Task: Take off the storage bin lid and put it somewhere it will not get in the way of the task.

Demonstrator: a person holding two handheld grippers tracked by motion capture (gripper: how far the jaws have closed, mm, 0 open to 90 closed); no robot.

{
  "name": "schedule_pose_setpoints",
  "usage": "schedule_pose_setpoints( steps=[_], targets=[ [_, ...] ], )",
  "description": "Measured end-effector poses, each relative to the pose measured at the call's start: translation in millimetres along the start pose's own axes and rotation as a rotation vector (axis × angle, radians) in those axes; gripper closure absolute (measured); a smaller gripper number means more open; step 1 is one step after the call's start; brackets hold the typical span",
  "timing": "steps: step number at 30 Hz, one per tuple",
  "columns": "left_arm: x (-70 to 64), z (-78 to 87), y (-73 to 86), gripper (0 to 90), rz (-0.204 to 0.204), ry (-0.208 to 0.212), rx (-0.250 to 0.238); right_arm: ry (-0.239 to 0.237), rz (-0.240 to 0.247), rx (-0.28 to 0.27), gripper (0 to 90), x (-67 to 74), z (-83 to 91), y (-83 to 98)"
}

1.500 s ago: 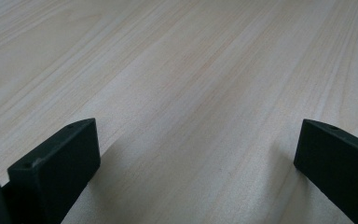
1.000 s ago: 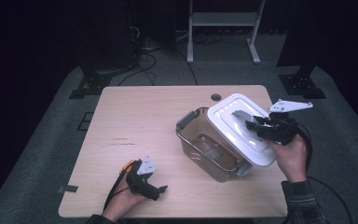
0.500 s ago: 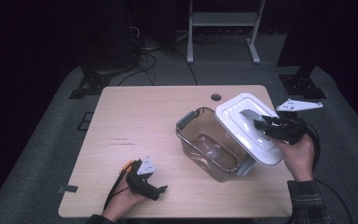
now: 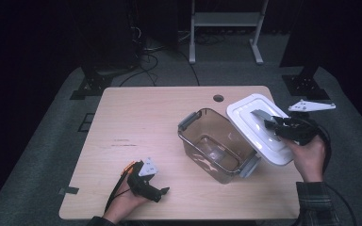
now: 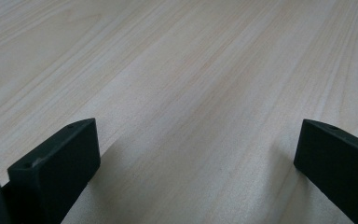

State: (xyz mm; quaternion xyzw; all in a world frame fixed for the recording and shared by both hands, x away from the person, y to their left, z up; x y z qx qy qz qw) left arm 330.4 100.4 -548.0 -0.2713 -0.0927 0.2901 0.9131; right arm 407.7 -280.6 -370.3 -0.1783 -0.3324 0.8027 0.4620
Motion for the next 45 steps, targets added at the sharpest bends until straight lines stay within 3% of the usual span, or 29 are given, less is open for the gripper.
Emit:
schedule_pose_setpoints(
  steps=[33,45],
  targets=[
    [0.0,-0.2,-0.3,0.0,0.001,-0.001,-0.004,0.072,-0.076,0.025,66.1,-49.9,-7.9,28.4],
    [-0.1,-0.3,-0.3,0.0,0.002,0.0,-0.004,0.087,-0.08,0.055,66.1,-58.2,-19.3,38.7]
  ],
)
Point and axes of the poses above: each handheld gripper's, and its own axes: z roughly backward along the jaws, y roughly out of its underside, x roughly to its left, the point moved 9 cm from there along -z, roughly forward along the jaws, and after that the axes turned 12 degrees about x, right-handed, at the moved point
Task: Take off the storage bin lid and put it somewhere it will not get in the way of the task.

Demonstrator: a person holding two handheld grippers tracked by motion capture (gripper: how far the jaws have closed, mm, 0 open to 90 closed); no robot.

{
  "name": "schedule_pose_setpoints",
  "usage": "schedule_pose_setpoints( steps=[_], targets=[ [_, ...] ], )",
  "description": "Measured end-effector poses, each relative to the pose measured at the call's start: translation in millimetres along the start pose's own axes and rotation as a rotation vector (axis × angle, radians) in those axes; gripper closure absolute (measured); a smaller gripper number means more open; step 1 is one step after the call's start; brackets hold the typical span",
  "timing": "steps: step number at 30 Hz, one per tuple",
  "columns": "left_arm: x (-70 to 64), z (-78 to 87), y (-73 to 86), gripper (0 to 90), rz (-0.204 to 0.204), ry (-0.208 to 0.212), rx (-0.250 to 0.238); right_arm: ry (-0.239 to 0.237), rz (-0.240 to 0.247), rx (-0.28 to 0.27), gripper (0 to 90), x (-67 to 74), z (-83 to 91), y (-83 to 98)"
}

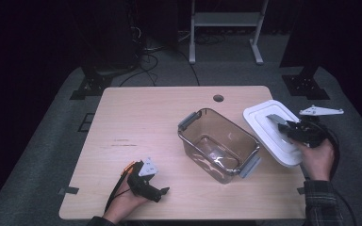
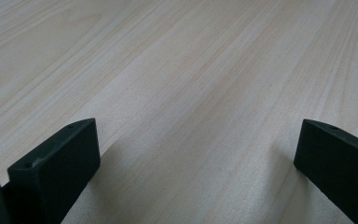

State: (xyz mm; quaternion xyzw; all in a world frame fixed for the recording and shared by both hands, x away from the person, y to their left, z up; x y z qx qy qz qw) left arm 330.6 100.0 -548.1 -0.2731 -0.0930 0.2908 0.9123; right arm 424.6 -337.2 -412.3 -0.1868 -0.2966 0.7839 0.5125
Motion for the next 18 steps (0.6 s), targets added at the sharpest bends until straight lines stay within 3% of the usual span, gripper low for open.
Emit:
schedule_pose_setpoints(
  steps=[18],
  targets=[
    [0.2,0.1,0.2,0.0,-0.002,-0.001,0.002,0.006,0.028,0.027,66.1,-2.2,-21.7,9.9]
  ],
)
Point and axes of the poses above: each handheld gripper's, and its own axes: z roughly backward along the jaws, y roughly out of its underside, x roughly to its left, the point moved 9 cm from there along -z, roughly forward along the jaws, and after that the axes turned 12 degrees about x, right-handed, at the moved point
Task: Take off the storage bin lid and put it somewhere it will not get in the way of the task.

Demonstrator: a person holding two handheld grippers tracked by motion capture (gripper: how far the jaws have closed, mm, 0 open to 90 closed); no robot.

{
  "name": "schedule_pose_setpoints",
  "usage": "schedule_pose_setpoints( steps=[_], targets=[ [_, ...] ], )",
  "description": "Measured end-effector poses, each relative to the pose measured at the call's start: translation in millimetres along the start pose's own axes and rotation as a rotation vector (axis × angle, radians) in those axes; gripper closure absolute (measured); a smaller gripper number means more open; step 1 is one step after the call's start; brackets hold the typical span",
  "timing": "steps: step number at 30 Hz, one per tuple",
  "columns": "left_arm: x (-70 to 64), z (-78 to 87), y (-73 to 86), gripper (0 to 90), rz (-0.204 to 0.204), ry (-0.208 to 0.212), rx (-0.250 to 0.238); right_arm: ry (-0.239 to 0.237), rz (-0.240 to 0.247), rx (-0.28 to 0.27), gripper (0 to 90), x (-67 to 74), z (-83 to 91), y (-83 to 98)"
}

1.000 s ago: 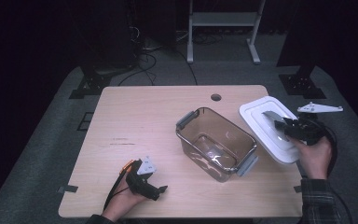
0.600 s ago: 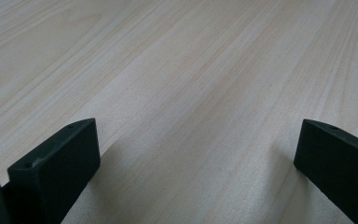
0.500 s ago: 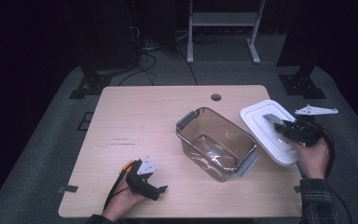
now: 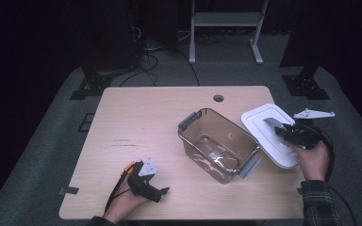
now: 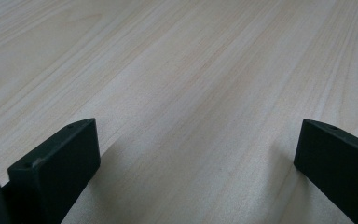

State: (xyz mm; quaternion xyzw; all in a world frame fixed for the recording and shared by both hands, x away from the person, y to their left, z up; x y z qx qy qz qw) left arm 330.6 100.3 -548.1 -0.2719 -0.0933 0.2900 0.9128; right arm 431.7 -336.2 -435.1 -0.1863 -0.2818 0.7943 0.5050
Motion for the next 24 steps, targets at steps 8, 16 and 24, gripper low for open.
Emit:
schedule_pose_setpoints(
  steps=[8,16,24],
  targets=[
    [0.0,0.0,0.0,0.0,0.0,0.0,0.0,-0.01,0.016,0.009,66.1,2.7,-11.2,3.1],
    [0.0,0.0,0.0,0.0,0.0,0.0,0.0,-0.021,0.026,0.019,66.0,6.2,-22.2,6.0],
    [0.0,0.0,0.0,0.0,0.0,0.0,0.0,-0.03,0.04,0.043,66.0,14.1,-36.5,7.7]
  ],
)
Point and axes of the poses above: each handheld gripper's, and its own axes: z roughly backward along the jaws, y roughly out of its underside, x roughly to its left, the point moved 9 cm from there along -z, roughly forward along the jaws, and after that the axes turned 12 degrees about x, right-handed, at the moved point
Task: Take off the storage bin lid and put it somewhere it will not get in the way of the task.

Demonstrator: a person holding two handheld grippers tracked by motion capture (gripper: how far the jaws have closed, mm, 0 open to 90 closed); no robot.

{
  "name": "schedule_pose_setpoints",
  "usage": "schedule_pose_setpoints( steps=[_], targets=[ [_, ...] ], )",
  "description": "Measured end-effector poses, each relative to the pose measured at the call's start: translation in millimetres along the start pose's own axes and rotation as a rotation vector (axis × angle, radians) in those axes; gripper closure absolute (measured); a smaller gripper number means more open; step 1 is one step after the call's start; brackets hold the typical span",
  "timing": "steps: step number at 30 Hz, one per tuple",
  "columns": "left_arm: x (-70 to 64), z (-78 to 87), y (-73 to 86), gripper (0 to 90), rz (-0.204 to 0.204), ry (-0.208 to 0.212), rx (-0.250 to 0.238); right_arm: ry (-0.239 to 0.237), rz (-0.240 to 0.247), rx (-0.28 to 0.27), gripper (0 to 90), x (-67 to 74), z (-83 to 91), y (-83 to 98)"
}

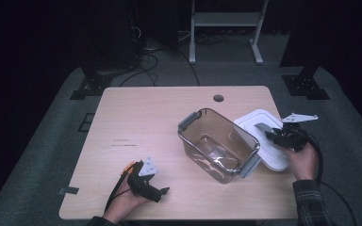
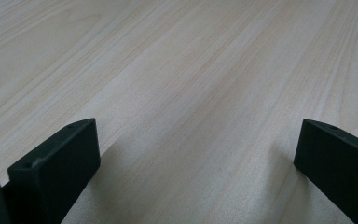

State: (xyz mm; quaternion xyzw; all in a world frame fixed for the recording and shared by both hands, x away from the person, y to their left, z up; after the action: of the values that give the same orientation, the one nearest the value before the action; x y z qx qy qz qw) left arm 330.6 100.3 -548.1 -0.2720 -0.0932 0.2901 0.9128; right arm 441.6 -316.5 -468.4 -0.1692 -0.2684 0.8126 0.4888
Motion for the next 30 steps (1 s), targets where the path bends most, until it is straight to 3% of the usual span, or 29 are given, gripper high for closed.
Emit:
schedule_pose_setpoints(
  steps=[30],
  targets=[
    [0.2,0.0,0.0,0.0,-0.004,0.0,0.0,-0.013,0.034,0.05,66.0,11.0,-37.0,1.6]
  ],
)
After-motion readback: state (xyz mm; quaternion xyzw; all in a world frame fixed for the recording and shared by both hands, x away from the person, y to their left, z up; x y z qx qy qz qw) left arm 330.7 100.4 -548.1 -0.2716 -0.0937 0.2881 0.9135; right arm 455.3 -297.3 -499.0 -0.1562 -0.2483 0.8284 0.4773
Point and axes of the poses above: each handheld gripper's, and its own axes: z roughly backward along the jaws, y roughly out of its underside, x roughly to its left, the point moved 9 cm from there along -z, roughly forward along the jaws, and after that the axes turned 12 degrees about x, right-handed, at the moved point
